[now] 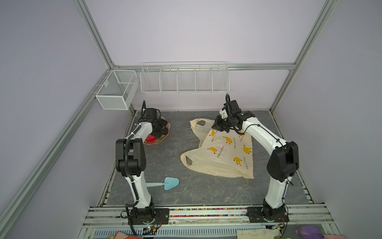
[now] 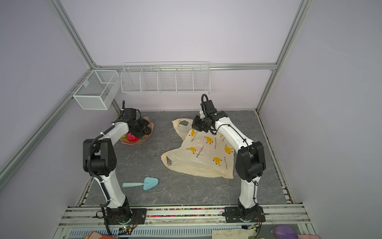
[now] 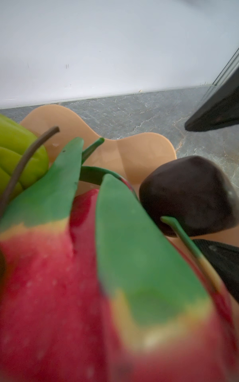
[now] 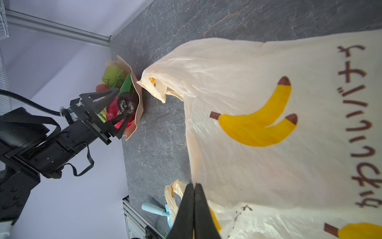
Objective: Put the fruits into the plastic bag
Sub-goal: 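Grasp the dark purple plum beside the dragon fruit with the left gripper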
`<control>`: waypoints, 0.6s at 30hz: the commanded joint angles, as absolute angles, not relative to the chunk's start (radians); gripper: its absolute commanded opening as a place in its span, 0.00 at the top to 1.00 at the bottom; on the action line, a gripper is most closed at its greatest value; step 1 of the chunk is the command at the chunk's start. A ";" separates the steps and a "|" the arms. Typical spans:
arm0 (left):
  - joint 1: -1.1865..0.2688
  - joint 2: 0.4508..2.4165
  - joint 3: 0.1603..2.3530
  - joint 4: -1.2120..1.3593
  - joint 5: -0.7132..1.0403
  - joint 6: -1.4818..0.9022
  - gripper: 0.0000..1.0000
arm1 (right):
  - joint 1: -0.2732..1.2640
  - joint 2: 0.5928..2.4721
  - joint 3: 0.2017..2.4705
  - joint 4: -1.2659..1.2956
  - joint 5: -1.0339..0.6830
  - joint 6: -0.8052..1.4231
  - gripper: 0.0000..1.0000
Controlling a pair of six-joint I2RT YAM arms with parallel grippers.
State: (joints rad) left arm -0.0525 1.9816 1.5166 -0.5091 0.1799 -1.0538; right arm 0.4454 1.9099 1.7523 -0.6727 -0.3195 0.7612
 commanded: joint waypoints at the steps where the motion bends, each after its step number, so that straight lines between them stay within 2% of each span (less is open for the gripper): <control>1: -0.047 2.006 1.551 -0.536 0.142 -1.075 0.20 | 0.438 1.915 1.778 -0.680 -0.307 0.750 0.94; 18: -0.048 2.035 1.574 -0.594 0.112 -1.054 0.38 | 0.432 1.928 1.789 -0.683 -0.307 0.750 0.93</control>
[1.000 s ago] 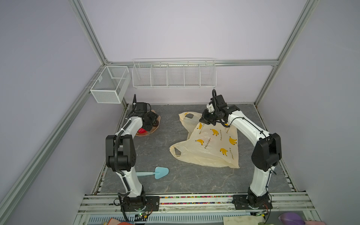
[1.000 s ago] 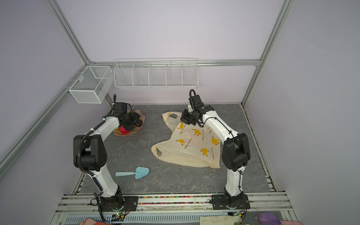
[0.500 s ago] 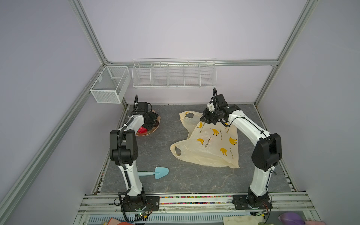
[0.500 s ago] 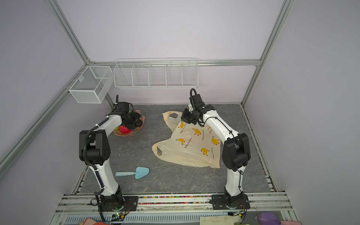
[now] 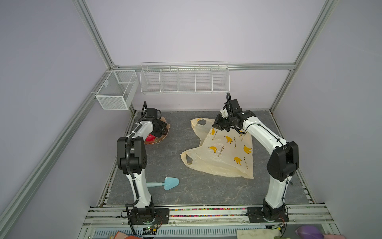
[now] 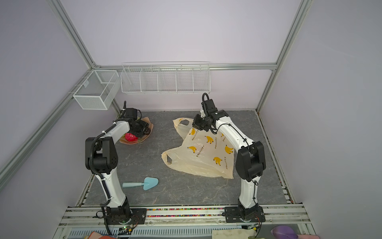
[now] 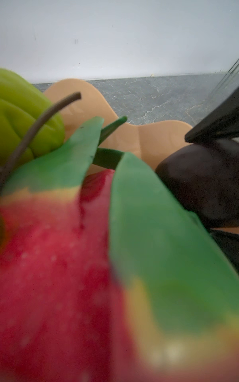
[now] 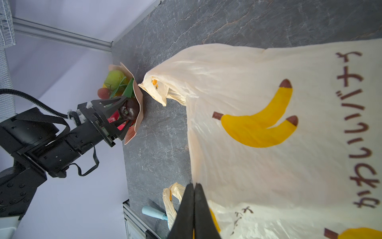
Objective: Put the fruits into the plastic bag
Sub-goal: 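Grasp the dark purple plum beside the dragon fruit with the left gripper, then lift the plum with the left gripper and carry it over the bag opening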
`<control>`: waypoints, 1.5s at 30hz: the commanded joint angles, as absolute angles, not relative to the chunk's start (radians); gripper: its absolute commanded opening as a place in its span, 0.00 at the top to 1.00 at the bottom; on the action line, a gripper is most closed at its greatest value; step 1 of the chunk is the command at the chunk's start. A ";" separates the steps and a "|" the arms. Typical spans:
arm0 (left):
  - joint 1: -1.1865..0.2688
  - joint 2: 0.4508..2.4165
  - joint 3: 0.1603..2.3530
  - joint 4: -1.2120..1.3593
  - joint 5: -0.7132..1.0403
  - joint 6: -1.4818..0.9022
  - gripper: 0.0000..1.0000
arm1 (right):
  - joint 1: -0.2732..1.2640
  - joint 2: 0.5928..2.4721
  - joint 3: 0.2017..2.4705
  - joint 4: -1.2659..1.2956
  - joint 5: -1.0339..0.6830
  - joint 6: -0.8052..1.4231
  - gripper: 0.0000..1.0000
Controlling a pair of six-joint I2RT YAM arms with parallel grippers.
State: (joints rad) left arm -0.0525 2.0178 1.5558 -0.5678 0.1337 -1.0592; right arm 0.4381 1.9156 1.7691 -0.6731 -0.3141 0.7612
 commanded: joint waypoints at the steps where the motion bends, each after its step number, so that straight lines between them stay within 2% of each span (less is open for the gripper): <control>1: -0.048 2.032 1.569 -0.593 0.114 -1.052 0.39 | 0.431 1.928 1.789 -0.684 -0.305 0.752 0.93; 13: -0.048 1.989 1.536 -0.573 0.127 -1.031 0.53 | 0.431 1.914 1.779 -0.686 -0.294 0.755 0.93; 28: -0.072 1.780 1.502 -0.551 0.184 -0.899 0.58 | 0.430 1.904 1.778 -0.699 -0.290 0.744 0.93; 35: -0.120 1.708 1.435 -0.428 0.396 -0.755 0.63 | 0.430 1.904 1.779 -0.705 -0.297 0.738 0.93; 40: -0.173 1.715 1.399 -0.361 0.562 -0.653 0.68 | 0.431 1.908 1.787 -0.706 -0.303 0.737 0.93; 45: -0.209 1.745 1.367 -0.292 0.671 -0.623 0.69 | 0.431 1.909 1.795 -0.715 -0.302 0.734 0.94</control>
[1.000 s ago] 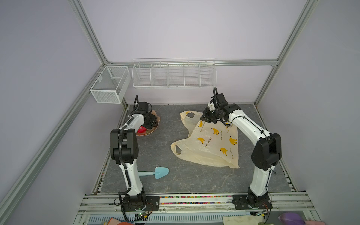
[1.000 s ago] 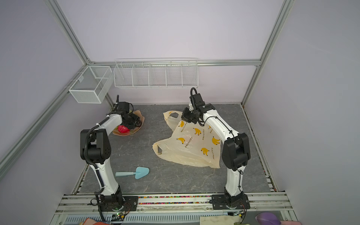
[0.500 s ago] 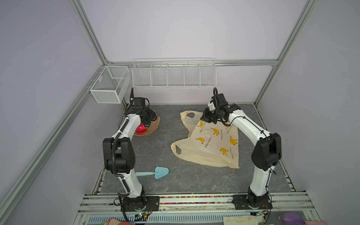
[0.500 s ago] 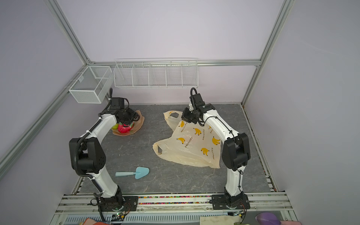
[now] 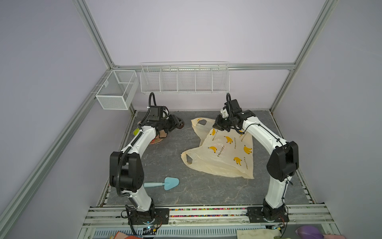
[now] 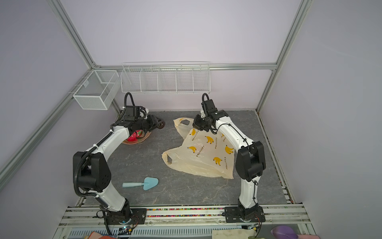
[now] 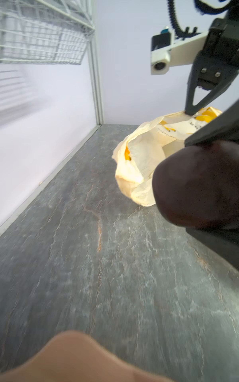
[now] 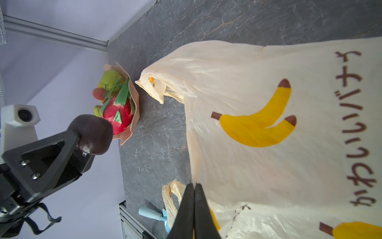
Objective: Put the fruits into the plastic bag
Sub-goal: 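Lift the plum with the left gripper and carry it over the bag opening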
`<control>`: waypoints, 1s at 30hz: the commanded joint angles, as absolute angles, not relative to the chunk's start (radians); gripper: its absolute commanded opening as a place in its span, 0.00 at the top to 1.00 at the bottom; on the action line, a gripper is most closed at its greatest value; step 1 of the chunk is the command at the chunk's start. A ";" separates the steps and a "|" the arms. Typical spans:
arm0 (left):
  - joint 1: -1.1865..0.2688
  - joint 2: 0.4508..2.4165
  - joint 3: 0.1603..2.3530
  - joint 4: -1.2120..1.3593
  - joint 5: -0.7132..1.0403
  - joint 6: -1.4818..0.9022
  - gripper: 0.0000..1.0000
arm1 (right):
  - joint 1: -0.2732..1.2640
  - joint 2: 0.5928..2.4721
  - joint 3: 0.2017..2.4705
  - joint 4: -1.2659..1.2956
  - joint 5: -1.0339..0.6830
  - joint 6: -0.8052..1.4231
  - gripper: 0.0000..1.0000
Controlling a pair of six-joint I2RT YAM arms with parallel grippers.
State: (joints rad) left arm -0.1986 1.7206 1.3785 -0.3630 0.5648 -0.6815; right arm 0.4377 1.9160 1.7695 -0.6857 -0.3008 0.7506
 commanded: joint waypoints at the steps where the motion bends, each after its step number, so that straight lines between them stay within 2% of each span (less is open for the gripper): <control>1: -0.216 1.751 1.362 -0.278 0.689 -0.620 0.69 | 0.430 1.909 1.795 -0.715 -0.304 0.734 0.93; 5: -0.258 1.790 1.352 -0.243 0.761 -0.591 0.72 | 0.430 1.908 1.795 -0.716 -0.310 0.734 0.93; 18: -0.368 1.874 1.319 -0.286 0.764 -0.491 0.74 | 0.431 1.905 1.793 -0.706 -0.324 0.744 0.93; 30: -0.490 1.991 1.369 -0.215 0.758 -0.559 0.74 | 0.434 1.901 1.782 -0.687 -0.342 0.771 0.93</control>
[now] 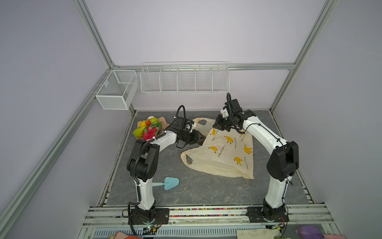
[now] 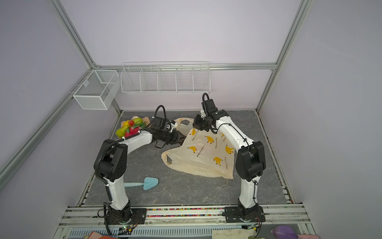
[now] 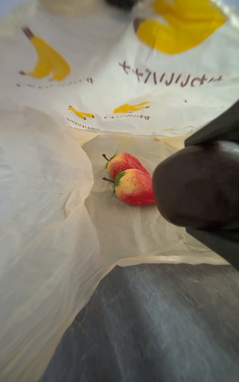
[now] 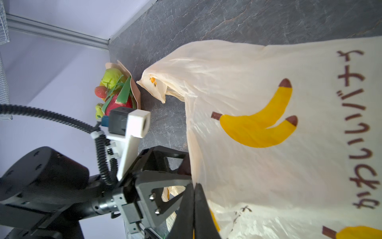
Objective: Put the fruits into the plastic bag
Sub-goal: 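Lift the plum with the left gripper and carry it over the bag opening, then lower the plum into the bag and open the left gripper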
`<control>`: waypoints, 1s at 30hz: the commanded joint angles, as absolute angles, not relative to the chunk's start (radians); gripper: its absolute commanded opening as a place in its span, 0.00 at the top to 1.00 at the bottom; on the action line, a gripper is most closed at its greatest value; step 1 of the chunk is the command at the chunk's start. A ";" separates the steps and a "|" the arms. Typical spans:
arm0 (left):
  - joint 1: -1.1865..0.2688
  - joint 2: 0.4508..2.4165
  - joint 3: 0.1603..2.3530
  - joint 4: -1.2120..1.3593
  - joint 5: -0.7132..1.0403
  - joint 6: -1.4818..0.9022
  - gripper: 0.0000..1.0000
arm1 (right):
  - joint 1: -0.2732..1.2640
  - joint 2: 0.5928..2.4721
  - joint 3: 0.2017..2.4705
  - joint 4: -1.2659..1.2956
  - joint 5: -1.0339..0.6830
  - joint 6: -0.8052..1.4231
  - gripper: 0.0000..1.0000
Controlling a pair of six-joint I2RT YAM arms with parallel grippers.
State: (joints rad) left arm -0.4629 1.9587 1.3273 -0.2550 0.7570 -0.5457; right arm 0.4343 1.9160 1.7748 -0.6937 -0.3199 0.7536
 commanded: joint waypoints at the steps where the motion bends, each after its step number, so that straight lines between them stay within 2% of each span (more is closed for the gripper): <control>1: -0.502 2.007 1.388 -0.218 0.747 -0.567 0.74 | 0.437 1.901 1.778 -0.680 -0.346 0.777 0.93; 9: -0.586 2.124 1.530 -0.216 0.697 -0.651 0.72 | 0.449 1.885 1.738 -0.627 -0.368 0.816 0.93; 13: -0.620 2.175 1.608 -0.294 0.609 -0.652 0.69 | 0.448 1.874 1.709 -0.602 -0.383 0.833 0.93; 17: -0.648 2.218 1.675 -0.353 0.556 -0.664 0.58 | 0.447 1.868 1.695 -0.596 -0.387 0.834 0.93; 21: -0.663 2.212 1.686 -0.396 0.522 -0.651 0.32 | 0.445 1.859 1.683 -0.586 -0.391 0.834 0.93; 24: -0.663 2.177 1.666 -0.422 0.492 -0.640 0.26 | 0.443 1.851 1.674 -0.580 -0.392 0.834 0.93; 30: -0.662 2.111 1.645 -0.459 0.472 -0.622 0.20 | 0.437 1.836 1.655 -0.579 -0.390 0.826 0.93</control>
State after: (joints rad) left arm -0.6613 2.1826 1.6539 -0.4252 0.5018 -0.6422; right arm 0.4416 1.8812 1.6764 -0.5930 -0.3820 0.8188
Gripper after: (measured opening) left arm 0.798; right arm 0.067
